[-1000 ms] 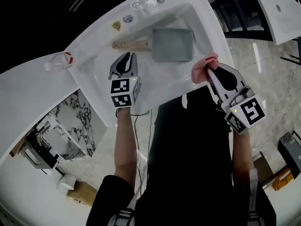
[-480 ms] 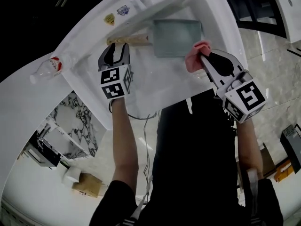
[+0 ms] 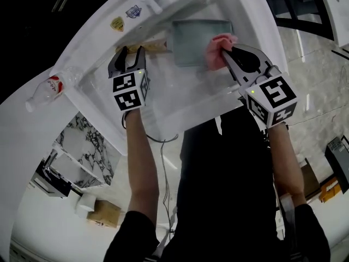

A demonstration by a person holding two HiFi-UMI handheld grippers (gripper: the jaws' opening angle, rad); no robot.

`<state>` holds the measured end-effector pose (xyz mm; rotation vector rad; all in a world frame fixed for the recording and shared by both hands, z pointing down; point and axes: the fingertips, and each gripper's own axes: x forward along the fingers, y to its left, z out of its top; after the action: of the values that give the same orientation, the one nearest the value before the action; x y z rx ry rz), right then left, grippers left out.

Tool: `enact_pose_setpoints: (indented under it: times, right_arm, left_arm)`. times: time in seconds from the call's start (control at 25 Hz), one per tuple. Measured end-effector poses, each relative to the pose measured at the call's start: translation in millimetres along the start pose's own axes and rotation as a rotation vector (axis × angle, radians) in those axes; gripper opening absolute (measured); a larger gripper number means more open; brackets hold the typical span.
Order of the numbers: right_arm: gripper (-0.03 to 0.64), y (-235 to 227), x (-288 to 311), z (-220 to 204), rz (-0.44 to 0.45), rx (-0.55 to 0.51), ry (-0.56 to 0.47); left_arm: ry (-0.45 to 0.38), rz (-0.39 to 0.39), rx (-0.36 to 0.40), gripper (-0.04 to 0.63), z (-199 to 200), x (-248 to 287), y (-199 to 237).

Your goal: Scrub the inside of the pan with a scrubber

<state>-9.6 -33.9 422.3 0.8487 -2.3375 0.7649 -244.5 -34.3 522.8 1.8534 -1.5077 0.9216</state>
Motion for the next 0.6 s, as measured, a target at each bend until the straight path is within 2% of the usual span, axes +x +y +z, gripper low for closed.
enact_pose_setpoints:
  times: [0.16,0.32,0.44,0.6]
  right_arm:
    - [0.038,-8.9,10.4,-8.5,-0.025,-0.009,0.029]
    - [0.038,-15.7,25.7,-25.2,-0.04,-0.04,0.102]
    - [0.038,-16.6,41.4,-36.4,-0.036,-0.068,0.149]
    - [0.038,-13.7,65.1,-44.2,-0.012,-0.053,0.182]
  left_arm:
    - [0.002,0.015,0.004,0.192,-1.6,2.1,2.8]
    - [0.009,0.044,0.018,0.174,-2.6,2.4,5.6]
    - [-0.002,0.06,0.012,0.15,-1.6,2.0,8.6]
    - [-0.011,0.08,0.025,0.149,-2.2,1.7,8.1]
